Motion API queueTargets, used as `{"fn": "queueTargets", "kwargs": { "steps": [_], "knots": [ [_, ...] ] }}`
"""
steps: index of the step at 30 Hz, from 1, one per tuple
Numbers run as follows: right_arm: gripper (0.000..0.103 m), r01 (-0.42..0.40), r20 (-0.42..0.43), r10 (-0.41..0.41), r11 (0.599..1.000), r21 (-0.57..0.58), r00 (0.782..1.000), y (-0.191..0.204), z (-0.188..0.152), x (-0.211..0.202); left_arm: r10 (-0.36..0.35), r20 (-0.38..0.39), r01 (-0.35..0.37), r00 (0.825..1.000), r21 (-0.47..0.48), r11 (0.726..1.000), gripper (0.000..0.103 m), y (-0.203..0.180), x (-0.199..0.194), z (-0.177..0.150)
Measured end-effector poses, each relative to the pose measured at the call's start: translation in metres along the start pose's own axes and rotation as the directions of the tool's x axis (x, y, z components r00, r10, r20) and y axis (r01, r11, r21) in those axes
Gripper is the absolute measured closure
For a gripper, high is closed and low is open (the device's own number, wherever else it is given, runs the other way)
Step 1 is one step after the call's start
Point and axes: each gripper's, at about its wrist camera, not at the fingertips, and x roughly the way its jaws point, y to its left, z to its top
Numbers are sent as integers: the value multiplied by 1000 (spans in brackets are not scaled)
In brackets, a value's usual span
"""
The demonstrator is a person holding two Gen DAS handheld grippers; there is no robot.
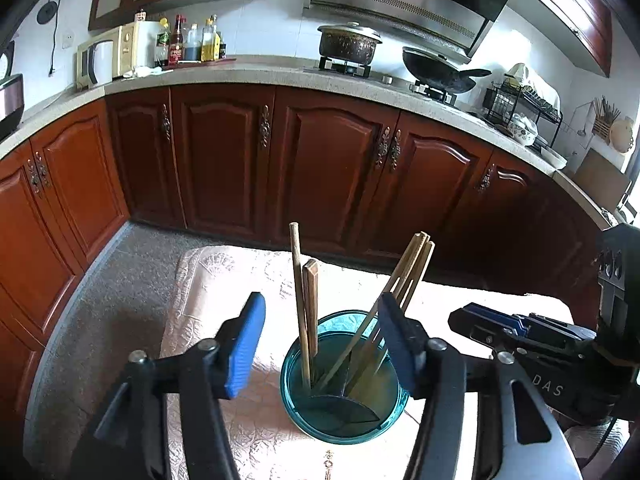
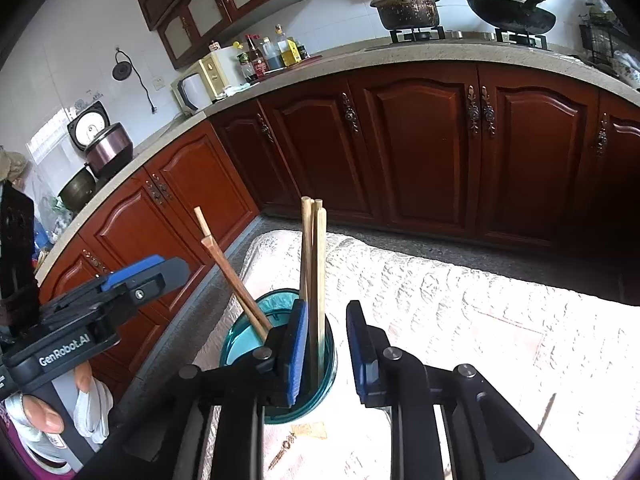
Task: Organize utensils
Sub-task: 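Move the right gripper to the last chopstick while the left gripper approaches the white ceramic spoon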
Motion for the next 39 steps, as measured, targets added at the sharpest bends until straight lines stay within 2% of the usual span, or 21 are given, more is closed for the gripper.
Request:
{"fn": "queueTargets", "kwargs": {
  "steps": [10, 17, 19, 21, 23, 30, 35, 39],
  "knots": [
    [75, 24, 9, -24, 1000, 0, 1000, -4, -15, -23, 5, 6, -5, 1000, 25, 1000, 40, -16, -14, -11],
    [69, 62, 6, -61, 998, -2, 998, -18, -37, -51, -32, 4, 32, 999, 57, 998, 36, -38, -26, -24],
    [66, 76, 2, -76, 997, 5, 997, -26, -44, -58, -46, -2, 46, 999, 57, 997, 33, -42, -28, -28],
    [58, 95, -11, -95, 995, 12, 995, -37, -54, -66, -61, -13, 62, 998, 55, 997, 30, -45, -28, -33],
    [53, 119, -24, -119, 993, 15, 993, -48, -64, -72, -70, -33, 72, 997, 57, 996, 29, -50, -27, -41],
    [53, 185, -117, -175, 979, 87, 978, -100, -117, -76, -122, -100, 130, 988, 79, 988, 29, -75, -15, -71],
    [53, 226, -189, -193, 960, 167, 963, -144, -160, -70, -150, -201, 179, 968, 134, 975, 29, -106, 12, -105],
    [53, 263, -228, -211, 938, 228, 950, -176, -185, -68, -146, -276, 204, 950, 196, 959, 30, -134, 38, -128]
  ]
}}
